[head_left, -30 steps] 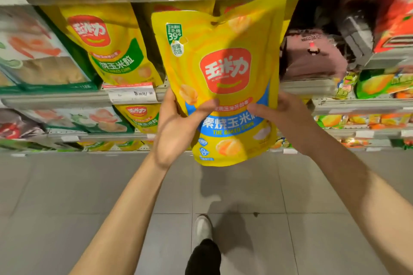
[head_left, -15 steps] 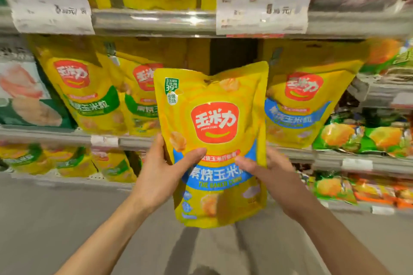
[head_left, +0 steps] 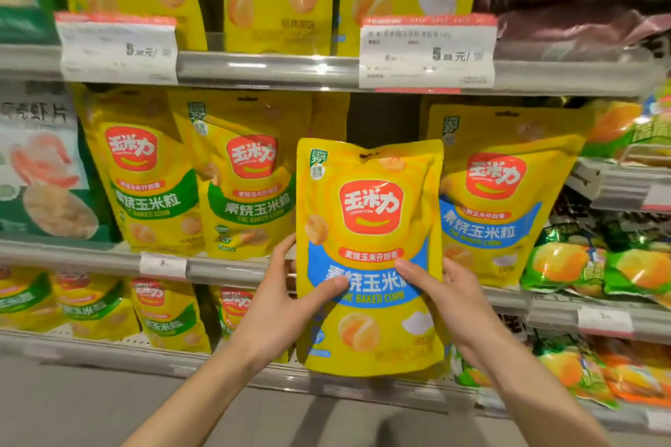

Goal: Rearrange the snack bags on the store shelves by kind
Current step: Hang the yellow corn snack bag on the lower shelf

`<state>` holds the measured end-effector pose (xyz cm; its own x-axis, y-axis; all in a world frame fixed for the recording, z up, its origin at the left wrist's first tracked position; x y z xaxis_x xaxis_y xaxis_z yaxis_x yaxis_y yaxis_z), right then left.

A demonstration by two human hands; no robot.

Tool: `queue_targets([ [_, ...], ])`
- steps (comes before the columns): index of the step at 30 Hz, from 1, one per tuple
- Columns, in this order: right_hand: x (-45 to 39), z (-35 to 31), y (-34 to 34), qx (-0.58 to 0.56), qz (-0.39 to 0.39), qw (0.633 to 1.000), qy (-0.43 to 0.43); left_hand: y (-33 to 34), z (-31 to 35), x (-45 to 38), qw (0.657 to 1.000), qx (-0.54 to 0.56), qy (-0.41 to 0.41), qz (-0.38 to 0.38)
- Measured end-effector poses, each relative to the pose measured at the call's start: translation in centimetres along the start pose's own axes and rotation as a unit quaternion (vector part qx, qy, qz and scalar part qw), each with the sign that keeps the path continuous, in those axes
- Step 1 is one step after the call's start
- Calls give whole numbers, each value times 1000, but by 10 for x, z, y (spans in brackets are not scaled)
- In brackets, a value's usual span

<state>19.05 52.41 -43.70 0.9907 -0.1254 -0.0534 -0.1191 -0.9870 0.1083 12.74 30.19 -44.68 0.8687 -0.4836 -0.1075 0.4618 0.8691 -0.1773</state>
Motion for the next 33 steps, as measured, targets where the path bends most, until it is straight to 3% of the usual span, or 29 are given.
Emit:
queue_targets([
  [6, -65, -43, -7, 20, 29, 999, -27, -15, 29, -65, 998, -26, 53, 9],
  [15, -117, -51, -16, 125, 144, 973, -131, -33, 27, -126, 989, -92, 104, 48],
  [21, -124, -22, -17, 162, 141, 968, -129, -27, -1, -137, 979, -169, 92, 74],
  [33, -113, 0, -14, 192, 154, 961, -122, -34, -23, -130, 977, -187, 95, 47],
])
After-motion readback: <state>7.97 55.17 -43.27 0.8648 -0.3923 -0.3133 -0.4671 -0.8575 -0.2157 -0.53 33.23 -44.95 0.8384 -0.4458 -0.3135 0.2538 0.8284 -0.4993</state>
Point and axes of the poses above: each hand's wrist, its own x-axis away from the middle knuckle, its own y-axis out of the palm, z = x × y, the point moved 5 cm from there along -x, towards the middle knuckle, and after that the axes turned 10 degrees about -z, right-handed, at the moved point
